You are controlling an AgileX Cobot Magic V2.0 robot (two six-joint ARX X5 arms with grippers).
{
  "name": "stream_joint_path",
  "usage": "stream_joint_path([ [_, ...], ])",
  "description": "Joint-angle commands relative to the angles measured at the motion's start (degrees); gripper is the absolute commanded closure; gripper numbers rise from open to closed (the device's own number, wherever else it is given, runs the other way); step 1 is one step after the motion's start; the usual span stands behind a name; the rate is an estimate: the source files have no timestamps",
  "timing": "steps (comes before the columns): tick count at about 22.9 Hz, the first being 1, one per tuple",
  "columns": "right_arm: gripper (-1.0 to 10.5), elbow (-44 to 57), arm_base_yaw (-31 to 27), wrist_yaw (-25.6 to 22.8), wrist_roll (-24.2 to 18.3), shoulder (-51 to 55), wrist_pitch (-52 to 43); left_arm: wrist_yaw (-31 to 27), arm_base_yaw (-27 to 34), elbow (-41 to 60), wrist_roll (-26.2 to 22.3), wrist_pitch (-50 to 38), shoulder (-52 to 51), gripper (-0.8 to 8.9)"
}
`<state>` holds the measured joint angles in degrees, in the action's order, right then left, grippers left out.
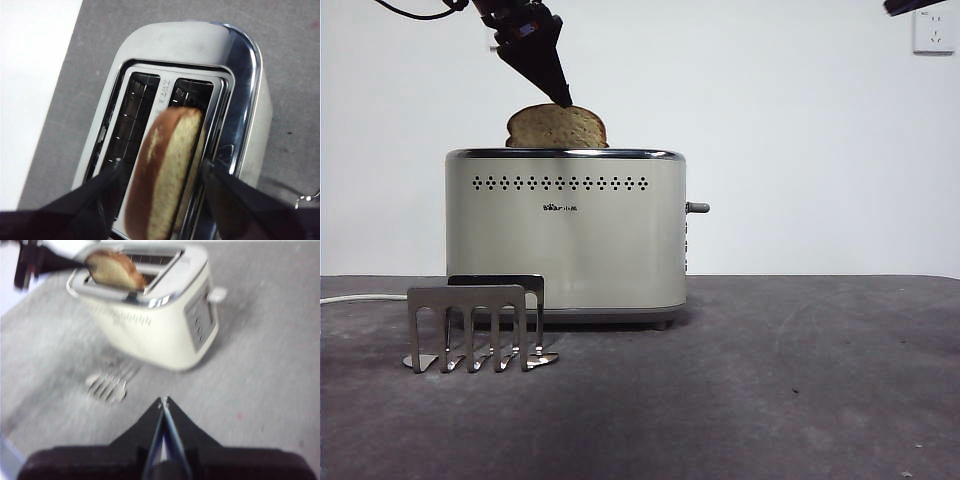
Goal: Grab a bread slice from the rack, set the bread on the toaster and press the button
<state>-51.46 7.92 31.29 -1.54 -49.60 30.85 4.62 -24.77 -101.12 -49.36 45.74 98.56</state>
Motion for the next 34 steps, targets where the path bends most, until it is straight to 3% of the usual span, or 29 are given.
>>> stream_joint_path([
  [1, 9.6, 0.02, 0.13, -0.09, 2.47, -2.25, -3.96, -0.07, 0.11, 0.48, 5.09, -1.09, -0.13, 5.22],
  [5, 9.6, 0.00, 0.13, 0.20, 5.95, -7.69, -12.76, -0.15, 0.11, 0.44, 14.36, -0.92, -1.75, 5.21],
  [8, 9.6, -0.07, 0.13, 0.35, 10.27, -13.46, -21.07, 0.17, 0.09, 0.44, 24.00, 0.74, -5.31, 5.21],
  [10, 9.6, -0.39, 0.13, 0.74, 13.79, -18.01, -26.32, 0.77, 0.07, 0.46, 28.00, 4.37, -8.74, 5.22],
  [14, 9.6, -5.55, 0.13, 6.32, 17.88, -29.22, -30.82, 5.95, 0.02, 0.46, 34.34, 11.63, -16.11, 5.22],
  [20, 9.6, -13.94, 0.85, 7.32, 20.15, -39.76, -30.82, 9.53, -0.02, 0.46, 35.63, 15.17, -22.69, 5.22],
  [34, 9.6, -26.21, 4.33, 7.32, 20.17, -57.68, -32.20, 13.55, 0.00, 0.46, 36.54, 20.96, -27.26, 5.27],
])
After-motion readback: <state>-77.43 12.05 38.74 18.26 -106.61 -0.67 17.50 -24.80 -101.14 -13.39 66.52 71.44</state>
